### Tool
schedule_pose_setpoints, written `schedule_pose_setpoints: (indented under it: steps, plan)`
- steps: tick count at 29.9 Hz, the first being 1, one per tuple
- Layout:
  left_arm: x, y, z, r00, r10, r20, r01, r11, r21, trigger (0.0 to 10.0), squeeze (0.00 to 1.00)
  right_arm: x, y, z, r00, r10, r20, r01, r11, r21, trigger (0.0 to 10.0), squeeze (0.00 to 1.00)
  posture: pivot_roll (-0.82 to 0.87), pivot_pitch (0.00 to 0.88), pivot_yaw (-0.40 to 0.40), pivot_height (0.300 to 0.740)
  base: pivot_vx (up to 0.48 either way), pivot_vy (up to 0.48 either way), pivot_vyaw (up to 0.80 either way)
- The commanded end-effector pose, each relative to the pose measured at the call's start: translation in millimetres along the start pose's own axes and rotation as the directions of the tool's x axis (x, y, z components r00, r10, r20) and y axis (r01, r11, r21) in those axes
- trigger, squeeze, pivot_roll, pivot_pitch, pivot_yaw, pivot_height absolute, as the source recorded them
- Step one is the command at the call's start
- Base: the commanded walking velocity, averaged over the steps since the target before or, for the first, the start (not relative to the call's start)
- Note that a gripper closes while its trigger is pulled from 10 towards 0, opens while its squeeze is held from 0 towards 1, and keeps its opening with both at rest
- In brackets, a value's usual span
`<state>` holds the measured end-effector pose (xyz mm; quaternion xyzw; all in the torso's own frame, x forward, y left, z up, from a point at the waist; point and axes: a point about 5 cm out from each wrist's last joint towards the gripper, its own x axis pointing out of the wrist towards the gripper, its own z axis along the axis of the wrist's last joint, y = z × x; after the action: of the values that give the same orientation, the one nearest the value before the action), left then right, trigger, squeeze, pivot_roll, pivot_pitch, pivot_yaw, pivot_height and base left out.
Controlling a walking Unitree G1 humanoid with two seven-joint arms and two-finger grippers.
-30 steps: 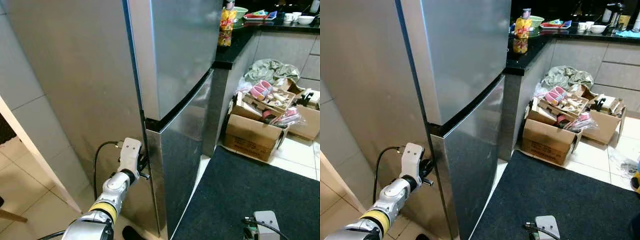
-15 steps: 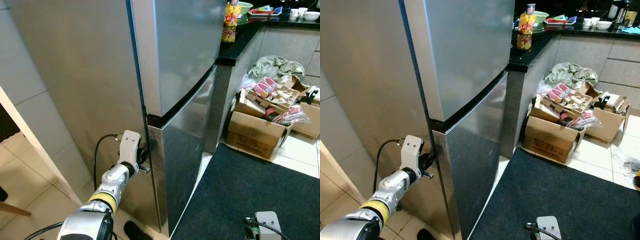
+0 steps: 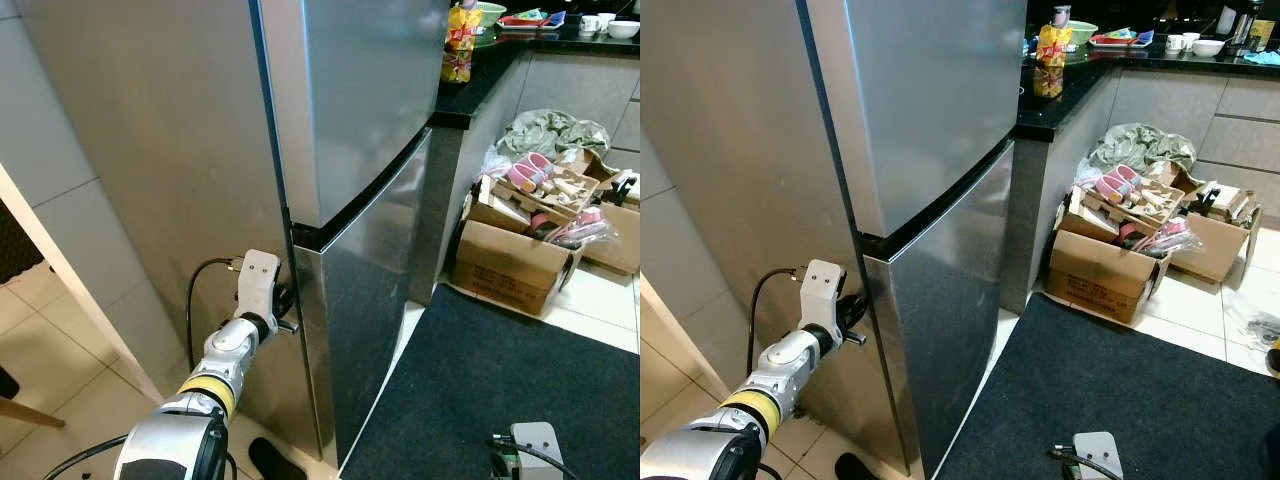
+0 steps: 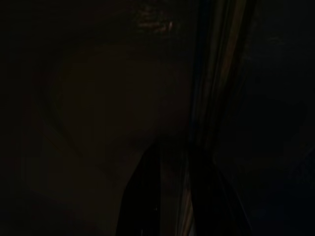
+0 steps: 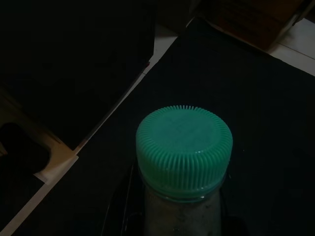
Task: Restocking fridge
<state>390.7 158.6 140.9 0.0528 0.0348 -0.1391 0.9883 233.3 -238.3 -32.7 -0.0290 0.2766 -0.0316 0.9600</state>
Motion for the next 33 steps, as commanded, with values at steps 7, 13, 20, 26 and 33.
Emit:
schedule_pose_setpoints:
  steps: [7, 13, 20, 26, 33]
  plan:
    - [0.5, 9.5, 7.2, 0.997, 0.078, 0.006, -0.078, 0.994, 0.080, 10.0, 0.00, -0.8, -0.7, -0.1, 1.000, -0.003, 0.009, 0.003, 1.000, -0.006, 10.0, 0.00, -0.13, 0.150, 0.061, 0.740, 0.000, 0.000, 0.00]
    - [-12.9, 31.8, -16.5, 0.963, 0.248, -0.109, -0.239, 0.967, 0.092, 10.0, 0.00, -0.4, 3.6, -1.4, 0.999, 0.034, -0.007, -0.034, 0.999, -0.034, 10.0, 0.00, -0.12, 0.148, 0.058, 0.740, 0.000, 0.000, 0.00]
    - [-35.7, 43.8, -49.0, 0.948, 0.281, -0.152, -0.278, 0.960, 0.045, 10.0, 0.00, 0.4, 11.7, -5.0, 0.995, 0.086, -0.045, -0.089, 0.994, -0.066, 10.0, 0.00, -0.09, 0.140, 0.022, 0.740, 0.000, 0.000, 0.00]
    - [-51.4, 48.8, -67.8, 0.937, 0.309, -0.165, -0.310, 0.950, 0.018, 10.0, 0.00, 2.9, 17.8, -3.5, 0.991, 0.116, -0.064, -0.121, 0.989, -0.083, 10.0, 0.00, -0.07, 0.134, 0.001, 0.740, 0.000, 0.000, 0.00]
    - [-83.8, 50.2, -108.8, 0.890, 0.379, -0.254, -0.386, 0.922, 0.022, 10.0, 0.00, 6.5, 23.2, 2.2, 0.988, 0.141, -0.065, -0.147, 0.985, -0.096, 10.0, 0.00, -0.06, 0.126, -0.006, 0.740, 0.000, 0.000, 0.00]
